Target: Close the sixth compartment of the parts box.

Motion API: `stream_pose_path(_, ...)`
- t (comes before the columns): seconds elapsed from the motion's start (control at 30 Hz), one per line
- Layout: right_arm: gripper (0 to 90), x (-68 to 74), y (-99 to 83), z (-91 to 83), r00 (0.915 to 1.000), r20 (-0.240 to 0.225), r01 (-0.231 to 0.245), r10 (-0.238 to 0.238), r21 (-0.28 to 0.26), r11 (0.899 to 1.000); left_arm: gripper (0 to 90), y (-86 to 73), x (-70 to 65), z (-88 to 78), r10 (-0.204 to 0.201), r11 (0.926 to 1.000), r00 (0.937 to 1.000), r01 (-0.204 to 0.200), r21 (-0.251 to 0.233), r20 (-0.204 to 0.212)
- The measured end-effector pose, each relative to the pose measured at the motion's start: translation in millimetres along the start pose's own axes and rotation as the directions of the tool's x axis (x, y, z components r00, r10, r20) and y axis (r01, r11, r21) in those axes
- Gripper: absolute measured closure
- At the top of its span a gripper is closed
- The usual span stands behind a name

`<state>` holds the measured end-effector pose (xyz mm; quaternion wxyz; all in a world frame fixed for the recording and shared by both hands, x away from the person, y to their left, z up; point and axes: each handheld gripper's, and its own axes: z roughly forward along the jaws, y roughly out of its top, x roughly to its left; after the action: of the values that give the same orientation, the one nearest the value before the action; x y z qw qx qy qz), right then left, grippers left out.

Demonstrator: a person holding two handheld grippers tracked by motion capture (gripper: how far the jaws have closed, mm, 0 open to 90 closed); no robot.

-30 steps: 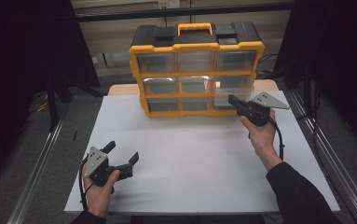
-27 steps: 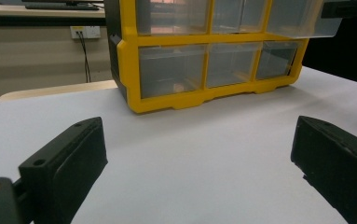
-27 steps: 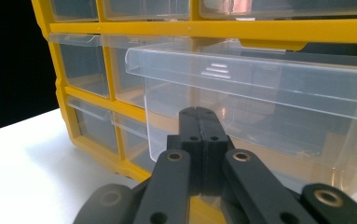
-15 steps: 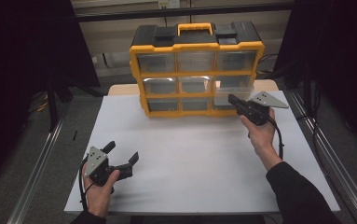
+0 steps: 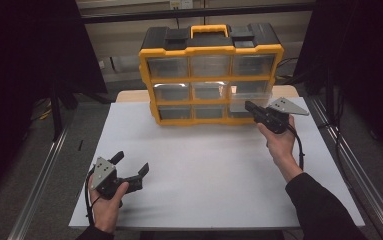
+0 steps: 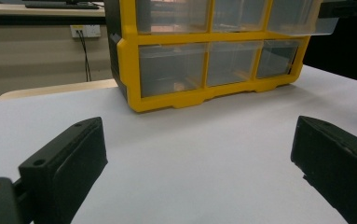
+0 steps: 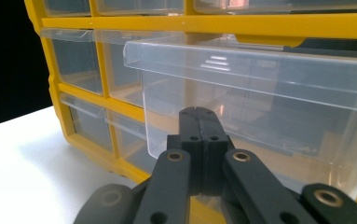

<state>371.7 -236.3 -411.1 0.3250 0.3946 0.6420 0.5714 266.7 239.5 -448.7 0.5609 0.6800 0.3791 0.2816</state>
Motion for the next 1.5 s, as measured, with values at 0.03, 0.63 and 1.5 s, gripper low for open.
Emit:
stream_pose_path(0.03,90.0,-0.8,0.5,0.2,1.0000,0.006,-0.003,0.003,0.000,1.000,3.4,-0.3,-0.2,0.6,-0.004,1.0000,1.0000,0.004,-0.001,0.006)
stream_pose_path(0.63,90.0,-3.5,2.4,3.3,0.9999,0.011,-0.012,0.013,-0.011,1.000,3.4,-0.1,-0.2,0.1,-0.006,1.0000,1.0000,0.006,-0.008,-0.002)
stream_pose_path(1.5,90.0,-6.2,2.2,10.8,0.9992,0.026,-0.031,0.032,-0.017,0.999,3.4,-0.2,-0.2,0.1,-0.007,0.9999,1.0000,0.007,-0.008,0.000)
